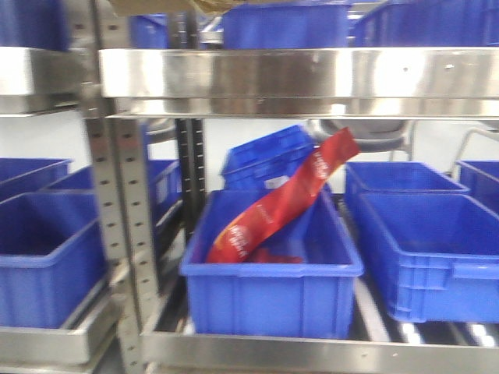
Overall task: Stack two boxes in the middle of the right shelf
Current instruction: 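Drive up to the middle shelf with the boxes held high, then lower the boxes onto the middle shelf with both grippers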
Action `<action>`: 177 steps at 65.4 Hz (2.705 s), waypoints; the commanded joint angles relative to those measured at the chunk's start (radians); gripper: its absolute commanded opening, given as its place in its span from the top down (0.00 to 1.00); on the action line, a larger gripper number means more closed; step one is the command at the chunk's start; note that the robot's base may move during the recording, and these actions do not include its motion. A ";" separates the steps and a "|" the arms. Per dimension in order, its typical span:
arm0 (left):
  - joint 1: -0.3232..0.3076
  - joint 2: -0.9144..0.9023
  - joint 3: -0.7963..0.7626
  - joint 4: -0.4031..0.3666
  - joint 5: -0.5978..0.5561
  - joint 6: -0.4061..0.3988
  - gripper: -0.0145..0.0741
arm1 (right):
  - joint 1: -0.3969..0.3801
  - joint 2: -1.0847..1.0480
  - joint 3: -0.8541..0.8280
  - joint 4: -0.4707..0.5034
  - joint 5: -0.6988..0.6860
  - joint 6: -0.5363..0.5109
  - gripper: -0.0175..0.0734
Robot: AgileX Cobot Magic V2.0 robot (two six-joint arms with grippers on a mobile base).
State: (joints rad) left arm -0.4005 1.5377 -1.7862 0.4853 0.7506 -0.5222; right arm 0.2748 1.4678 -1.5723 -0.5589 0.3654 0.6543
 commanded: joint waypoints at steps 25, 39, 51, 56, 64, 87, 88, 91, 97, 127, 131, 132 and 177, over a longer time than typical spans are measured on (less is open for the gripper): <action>-0.001 -0.019 -0.009 -0.007 -0.034 -0.001 0.96 | 0.000 -0.012 -0.010 -0.011 -0.111 0.010 0.99; -0.001 -0.019 -0.009 -0.007 -0.034 -0.001 0.96 | 0.000 -0.012 -0.010 -0.011 -0.111 0.010 0.99; -0.001 -0.017 -0.009 -0.008 -0.036 -0.001 0.96 | 0.000 -0.012 -0.010 -0.011 -0.111 0.010 0.99; -0.001 -0.017 -0.009 -0.008 -0.036 -0.001 0.96 | 0.000 -0.012 -0.010 -0.011 -0.111 0.010 0.99; -0.001 -0.017 -0.009 -0.008 -0.036 -0.001 0.96 | 0.000 -0.012 -0.010 -0.011 -0.111 0.010 0.99; -0.001 -0.017 -0.009 -0.008 -0.036 -0.001 0.96 | 0.000 -0.012 -0.010 -0.011 -0.111 0.010 0.99; -0.001 -0.017 -0.009 -0.008 -0.036 -0.001 0.96 | 0.000 -0.012 -0.010 -0.011 -0.111 0.010 0.99; -0.001 -0.017 -0.009 -0.008 -0.036 -0.001 0.96 | 0.000 -0.012 -0.010 -0.011 -0.111 0.010 0.99; -0.001 -0.017 -0.009 -0.008 -0.036 -0.001 0.96 | 0.000 -0.012 -0.010 -0.011 -0.111 0.010 0.99; -0.001 -0.017 -0.009 -0.008 -0.036 -0.001 0.96 | 0.047 -0.006 -0.010 -0.002 0.186 0.010 0.99; -0.001 -0.017 -0.009 -0.008 -0.033 -0.001 0.96 | 0.059 -0.004 -0.010 -0.002 0.284 0.010 0.99; -0.001 -0.017 -0.009 -0.008 -0.028 -0.001 0.96 | 0.060 -0.004 -0.010 -0.002 0.301 0.010 0.99; -0.001 0.047 -0.009 -0.055 0.091 -0.001 0.56 | 0.066 0.029 -0.010 0.098 0.368 0.010 0.64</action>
State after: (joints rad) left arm -0.4005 1.5783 -1.7851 0.4197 0.8733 -0.5222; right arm 0.3478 1.4922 -1.5723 -0.4453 0.7399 0.6632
